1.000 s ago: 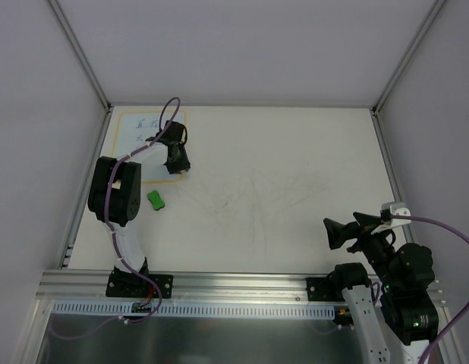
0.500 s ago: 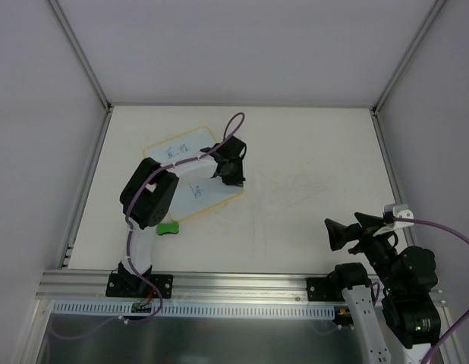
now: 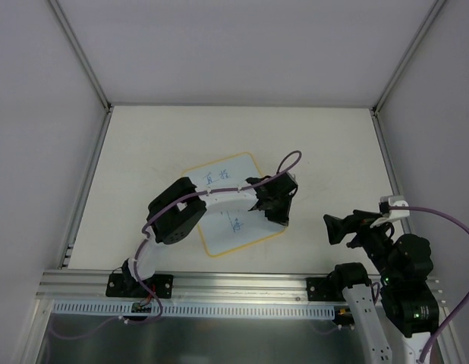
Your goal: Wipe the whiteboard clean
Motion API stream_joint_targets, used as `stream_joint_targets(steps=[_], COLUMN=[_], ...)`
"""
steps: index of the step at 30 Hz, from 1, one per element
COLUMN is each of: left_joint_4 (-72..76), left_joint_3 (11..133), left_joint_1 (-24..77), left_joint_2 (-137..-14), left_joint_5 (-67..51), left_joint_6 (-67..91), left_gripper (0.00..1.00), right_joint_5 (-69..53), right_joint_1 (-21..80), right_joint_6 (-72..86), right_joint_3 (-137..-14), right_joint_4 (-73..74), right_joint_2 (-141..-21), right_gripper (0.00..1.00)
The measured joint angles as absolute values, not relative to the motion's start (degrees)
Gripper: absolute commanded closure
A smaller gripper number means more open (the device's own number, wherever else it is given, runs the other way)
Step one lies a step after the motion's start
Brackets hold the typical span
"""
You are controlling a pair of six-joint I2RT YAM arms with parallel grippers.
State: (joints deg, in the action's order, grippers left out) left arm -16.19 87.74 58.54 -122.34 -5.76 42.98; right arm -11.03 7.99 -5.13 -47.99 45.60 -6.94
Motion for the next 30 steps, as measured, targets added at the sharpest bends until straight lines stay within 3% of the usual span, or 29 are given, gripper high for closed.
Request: stream_joint_targets(steps=[8, 11, 19, 23, 30], left_joint_4=[-18.76, -20.05, -20.27, -20.34, -21.34], left_joint_3=[87.11, 85.01, 77.32, 71.31, 56.07], left_joint_1=[60.64, 59.07, 44.77, 35.55, 16.95], left_joint_2=[-118.93, -114.83, -97.95, -89.23, -72.14], left_joint_5=[-3.57, -1.28, 2.72, 4.89, 0.45], left_joint_6=[41.52, 39.94, 36.34, 34.30, 30.74], left_gripper=[0.15, 0.01, 0.01, 0.01, 0.01], right_joint_5=[-6.26, -4.47, -2.28, -5.34, -4.23], right_joint_1=[8.03, 8.03, 8.03, 8.40, 17.98], right_joint_6=[-3.53, -2.48, 0.58, 1.34, 1.80], right_joint_3=[-47.11, -47.05, -44.56, -44.07, -42.74], right_joint_4=[44.40, 43.35, 36.69, 31.90, 20.78], right_joint_2=[-11.97, -15.59, -28.42, -38.87, -60.58], right_gripper=[0.01, 0.01, 0.01, 0.07, 0.12])
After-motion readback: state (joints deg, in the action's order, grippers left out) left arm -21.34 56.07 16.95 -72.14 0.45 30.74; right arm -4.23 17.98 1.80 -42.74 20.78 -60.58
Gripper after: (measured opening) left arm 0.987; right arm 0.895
